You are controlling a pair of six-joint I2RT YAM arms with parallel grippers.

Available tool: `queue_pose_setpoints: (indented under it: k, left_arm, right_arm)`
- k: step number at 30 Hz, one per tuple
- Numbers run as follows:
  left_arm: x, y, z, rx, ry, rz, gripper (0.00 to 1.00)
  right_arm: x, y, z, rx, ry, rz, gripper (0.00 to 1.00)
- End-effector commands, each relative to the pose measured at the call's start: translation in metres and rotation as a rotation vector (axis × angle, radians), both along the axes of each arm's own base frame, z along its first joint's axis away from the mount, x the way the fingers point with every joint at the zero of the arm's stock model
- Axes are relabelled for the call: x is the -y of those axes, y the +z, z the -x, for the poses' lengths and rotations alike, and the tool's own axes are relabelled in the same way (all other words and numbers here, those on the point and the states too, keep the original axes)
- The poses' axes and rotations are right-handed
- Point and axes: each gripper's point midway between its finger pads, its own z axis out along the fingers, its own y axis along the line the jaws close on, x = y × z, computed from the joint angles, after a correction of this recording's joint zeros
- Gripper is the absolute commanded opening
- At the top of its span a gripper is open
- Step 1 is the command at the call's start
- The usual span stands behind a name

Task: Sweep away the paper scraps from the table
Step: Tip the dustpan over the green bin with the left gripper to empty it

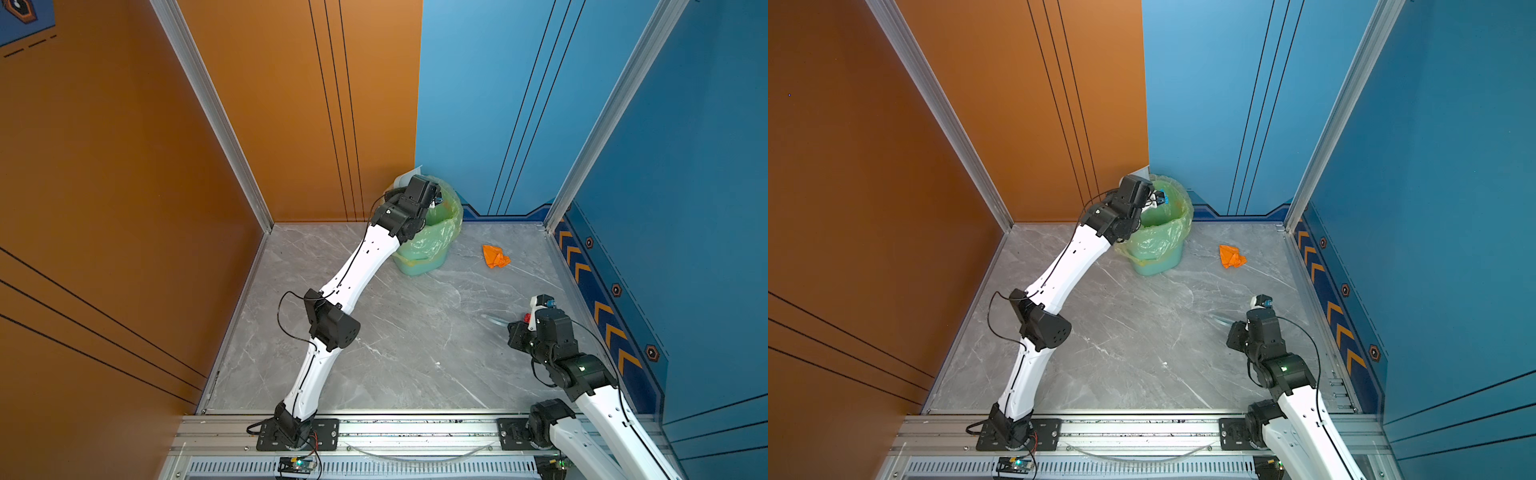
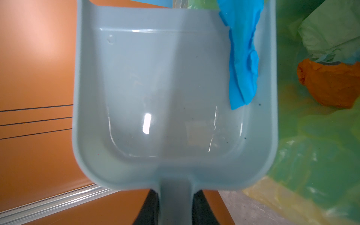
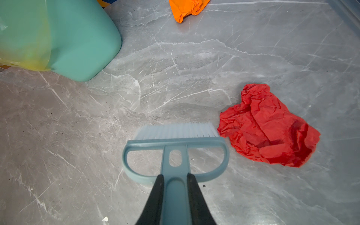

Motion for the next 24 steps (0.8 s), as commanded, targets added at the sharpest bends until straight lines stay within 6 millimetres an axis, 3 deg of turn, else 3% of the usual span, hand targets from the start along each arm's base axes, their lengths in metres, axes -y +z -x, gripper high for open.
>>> queue_pose_setpoints:
  k: [1,13,24]
  left_arm:
    - [-0.002,0.001,-0.003,0.022,0.022,-0.052,0.0]
    - [-0.01,0.017,-0.004,0.068,0.051,-0.063,0.0]
    - [-0.023,0.059,0.008,0.148,0.046,0.105,0.0]
  right_arm:
    - [-0.001,-0.006,0.004,-0.019,-0.005,-0.02,0.0]
    - [0.0,-0.006,0.006,-0.019,-0.008,-0.025,0.0]
    - [0.001,-0.004,0.007,-0.014,-0.01,-0.023,0.0]
